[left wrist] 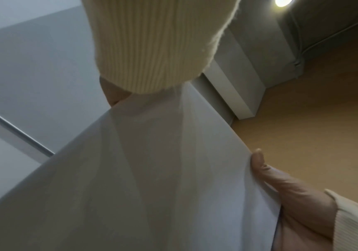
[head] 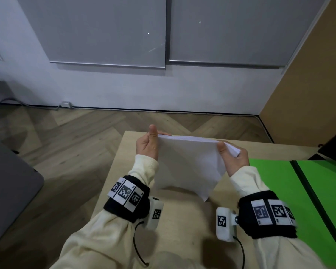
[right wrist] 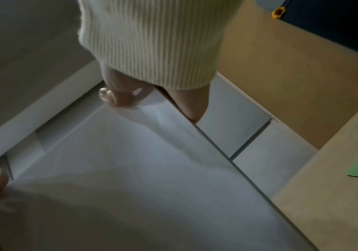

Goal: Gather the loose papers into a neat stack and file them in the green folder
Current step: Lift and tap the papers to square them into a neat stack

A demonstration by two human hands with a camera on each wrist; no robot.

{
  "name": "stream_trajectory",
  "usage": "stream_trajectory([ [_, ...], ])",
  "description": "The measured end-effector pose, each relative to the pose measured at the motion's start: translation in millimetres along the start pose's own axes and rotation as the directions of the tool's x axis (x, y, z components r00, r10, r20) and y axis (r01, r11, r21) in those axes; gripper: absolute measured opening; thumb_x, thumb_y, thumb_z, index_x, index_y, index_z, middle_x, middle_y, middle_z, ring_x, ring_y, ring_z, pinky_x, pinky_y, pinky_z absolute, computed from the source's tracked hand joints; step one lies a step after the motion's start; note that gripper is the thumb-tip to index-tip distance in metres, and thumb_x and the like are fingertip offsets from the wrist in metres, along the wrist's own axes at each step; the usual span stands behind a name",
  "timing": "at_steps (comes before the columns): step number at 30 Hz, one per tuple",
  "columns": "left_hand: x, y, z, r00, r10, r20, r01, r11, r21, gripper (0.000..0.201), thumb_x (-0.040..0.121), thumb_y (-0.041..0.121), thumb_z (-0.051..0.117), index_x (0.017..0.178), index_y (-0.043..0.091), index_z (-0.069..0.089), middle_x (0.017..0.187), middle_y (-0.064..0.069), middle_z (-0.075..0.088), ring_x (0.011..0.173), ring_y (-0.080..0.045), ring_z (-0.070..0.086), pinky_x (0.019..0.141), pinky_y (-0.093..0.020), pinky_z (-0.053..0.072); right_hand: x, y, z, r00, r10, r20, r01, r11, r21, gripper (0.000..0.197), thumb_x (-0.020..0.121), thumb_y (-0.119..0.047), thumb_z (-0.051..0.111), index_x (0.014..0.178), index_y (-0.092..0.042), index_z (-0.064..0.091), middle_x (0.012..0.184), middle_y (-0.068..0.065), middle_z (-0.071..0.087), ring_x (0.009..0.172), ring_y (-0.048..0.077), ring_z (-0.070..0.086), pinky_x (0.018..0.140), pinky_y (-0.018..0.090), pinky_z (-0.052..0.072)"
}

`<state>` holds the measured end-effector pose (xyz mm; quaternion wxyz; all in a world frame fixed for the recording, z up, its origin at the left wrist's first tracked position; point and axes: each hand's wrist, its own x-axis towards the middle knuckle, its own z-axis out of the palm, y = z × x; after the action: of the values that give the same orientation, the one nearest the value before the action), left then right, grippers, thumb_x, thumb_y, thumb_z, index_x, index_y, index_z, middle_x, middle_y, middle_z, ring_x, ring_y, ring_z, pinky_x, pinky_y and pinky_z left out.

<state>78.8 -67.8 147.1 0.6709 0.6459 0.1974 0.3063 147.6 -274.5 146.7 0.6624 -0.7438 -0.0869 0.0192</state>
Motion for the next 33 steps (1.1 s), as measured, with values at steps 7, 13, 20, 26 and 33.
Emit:
stream_trajectory([
  [7, 0.7, 24.8, -0.4, 0.982, 0.178, -0.06, -0.178, 0.984, -0.005, 0.097, 0.057, 0.086, 0.027, 0.073, -0.001, 0.069, 0.045, 0.013, 0.057, 0.047, 0.001, 0.052, 0.048, -0.002, 0.036, -7.5, -37.2, 3.1, 0.989, -0.15, 0.007, 0.149, 0.985, 0.084, 0.036, 0.087, -0.03, 0.058, 0.058, -0.045, 0.071, 0.045, -0.026, 0.06, 0.045, -0.013, 0.049, 0.048, 0.003, 0.038],
  [13, -10.4, 6.1, -5.4, 0.969, 0.225, 0.1, -0.226, 0.974, -0.001, 0.08, 0.062, 0.077, 0.051, 0.09, 0.005, 0.071, 0.07, 0.02, 0.072, 0.071, 0.013, 0.065, 0.066, -0.002, 0.046, -4.2, 2.1, 7.3, 0.995, 0.093, -0.042, -0.096, 0.992, -0.077, 0.028, 0.081, -0.031, 0.067, 0.097, -0.008, 0.07, 0.082, -0.001, 0.075, 0.072, 0.004, 0.063, 0.064, 0.015, 0.047],
  [20, 6.6, 11.9, -11.1, 0.977, 0.209, 0.032, -0.208, 0.977, -0.046, 0.016, 0.081, 0.031, 0.069, 0.088, 0.018, 0.065, 0.073, 0.014, 0.072, 0.07, 0.005, 0.064, 0.068, -0.01, 0.05, 0.6, -18.5, 14.6, 0.996, -0.023, -0.084, 0.019, 0.999, -0.042, 0.006, 0.084, -0.017, 0.066, 0.087, -0.012, 0.064, 0.081, 0.005, 0.061, 0.04, -0.017, 0.05, 0.046, 0.0, 0.039],
  [26, -0.1, -11.2, -19.3, 0.98, 0.04, 0.195, -0.059, 0.994, 0.097, 0.077, 0.058, 0.071, 0.066, 0.109, 0.014, 0.064, 0.086, 0.007, 0.067, 0.074, 0.005, 0.063, 0.061, -0.002, 0.047, -4.5, 11.7, 14.5, 0.98, 0.193, -0.043, -0.197, 0.975, -0.103, 0.039, 0.074, -0.027, 0.076, 0.103, -0.003, 0.064, 0.09, 0.009, 0.068, 0.078, 0.015, 0.066, 0.063, 0.018, 0.05],
  [33, 2.6, -20.6, -16.9, 0.979, -0.052, 0.199, 0.025, 0.99, 0.137, 0.048, 0.069, 0.046, 0.068, 0.099, 0.008, 0.068, 0.087, -0.003, 0.066, 0.059, 0.015, 0.059, 0.061, -0.003, 0.048, 0.6, 14.9, 17.3, 0.971, 0.22, -0.09, -0.228, 0.97, -0.08, 0.058, 0.074, -0.028, 0.076, 0.119, 0.0, 0.054, 0.107, 0.018, 0.064, 0.09, 0.023, 0.06, 0.078, 0.027, 0.044],
])
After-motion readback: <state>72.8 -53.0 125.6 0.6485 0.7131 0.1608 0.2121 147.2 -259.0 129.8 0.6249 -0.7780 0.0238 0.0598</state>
